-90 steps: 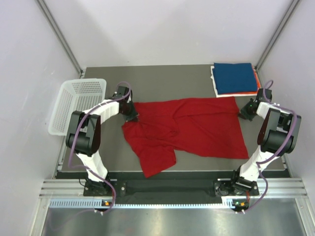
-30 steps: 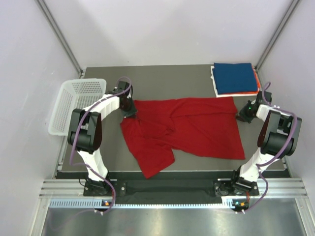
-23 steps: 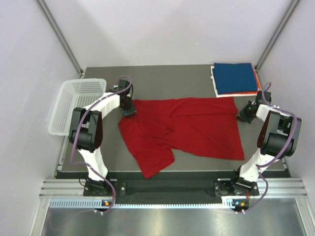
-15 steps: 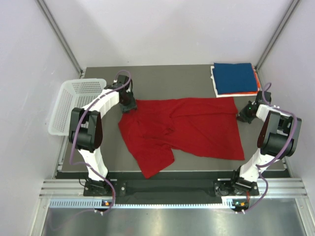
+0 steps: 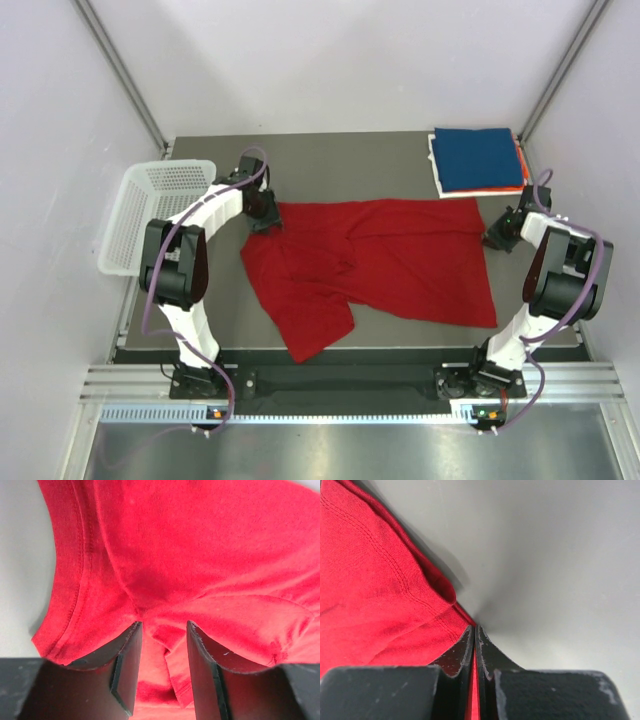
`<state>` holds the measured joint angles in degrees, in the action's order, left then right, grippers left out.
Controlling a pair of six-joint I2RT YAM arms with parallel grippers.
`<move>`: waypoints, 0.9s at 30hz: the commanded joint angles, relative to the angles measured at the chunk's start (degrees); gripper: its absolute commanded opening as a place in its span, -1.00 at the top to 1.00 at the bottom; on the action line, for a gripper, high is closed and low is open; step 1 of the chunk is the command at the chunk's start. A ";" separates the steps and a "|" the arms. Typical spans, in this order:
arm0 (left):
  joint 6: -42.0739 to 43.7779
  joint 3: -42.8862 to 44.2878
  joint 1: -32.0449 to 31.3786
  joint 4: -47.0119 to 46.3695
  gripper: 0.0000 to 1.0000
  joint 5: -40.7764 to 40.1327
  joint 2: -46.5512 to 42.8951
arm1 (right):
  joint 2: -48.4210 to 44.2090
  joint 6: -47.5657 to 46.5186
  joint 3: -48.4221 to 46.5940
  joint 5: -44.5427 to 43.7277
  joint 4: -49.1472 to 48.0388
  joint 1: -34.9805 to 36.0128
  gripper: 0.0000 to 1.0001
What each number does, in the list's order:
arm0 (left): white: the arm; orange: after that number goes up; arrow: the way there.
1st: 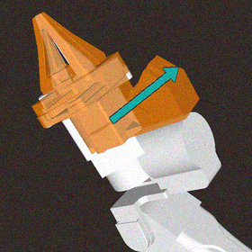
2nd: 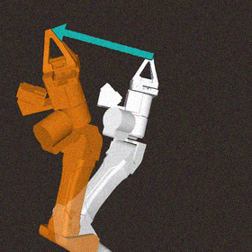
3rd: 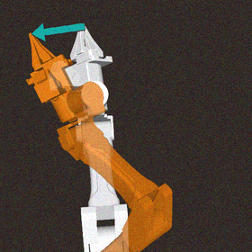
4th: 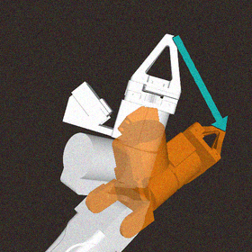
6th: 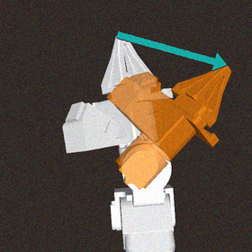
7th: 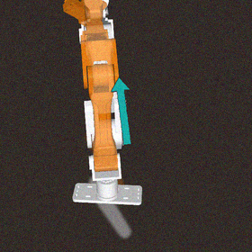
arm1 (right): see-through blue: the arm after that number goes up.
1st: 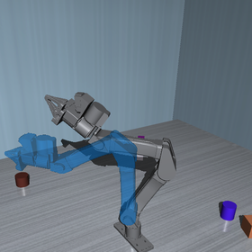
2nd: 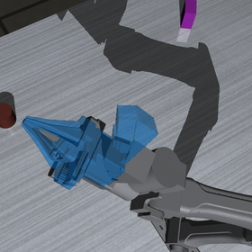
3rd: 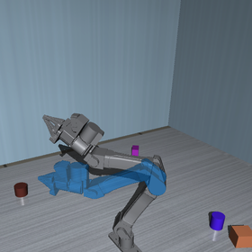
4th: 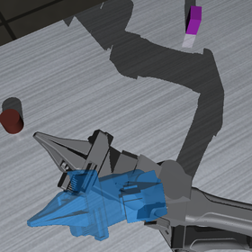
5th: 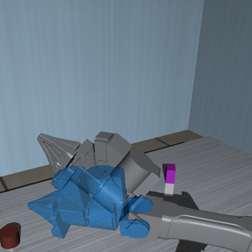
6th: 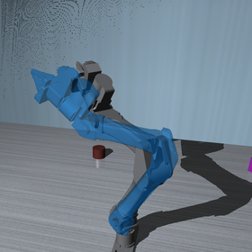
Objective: Fold and stack the t-shirts
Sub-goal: Fold the tshirt
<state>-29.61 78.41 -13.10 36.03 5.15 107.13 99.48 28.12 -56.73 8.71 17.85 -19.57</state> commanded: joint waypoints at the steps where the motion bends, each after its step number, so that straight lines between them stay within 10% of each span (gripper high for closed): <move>1: 0.60 0.95 0.27 -3.33 0.11 -0.66 1.14 | -0.87 -0.70 0.92 -5.63 4.39 -0.55 1.00; 9: 1.48 2.36 0.27 -2.98 1.00 -3.74 4.14 | -0.43 -0.87 0.57 -8.36 5.36 -1.08 1.00; 27: 2.27 4.11 0.27 -0.53 1.00 -11.57 3.96 | -1.48 -2.02 0.04 -11.52 5.97 -1.08 1.00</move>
<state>-28.27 79.92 -13.10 34.92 -5.48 112.03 98.50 28.08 -56.73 3.09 19.79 -19.66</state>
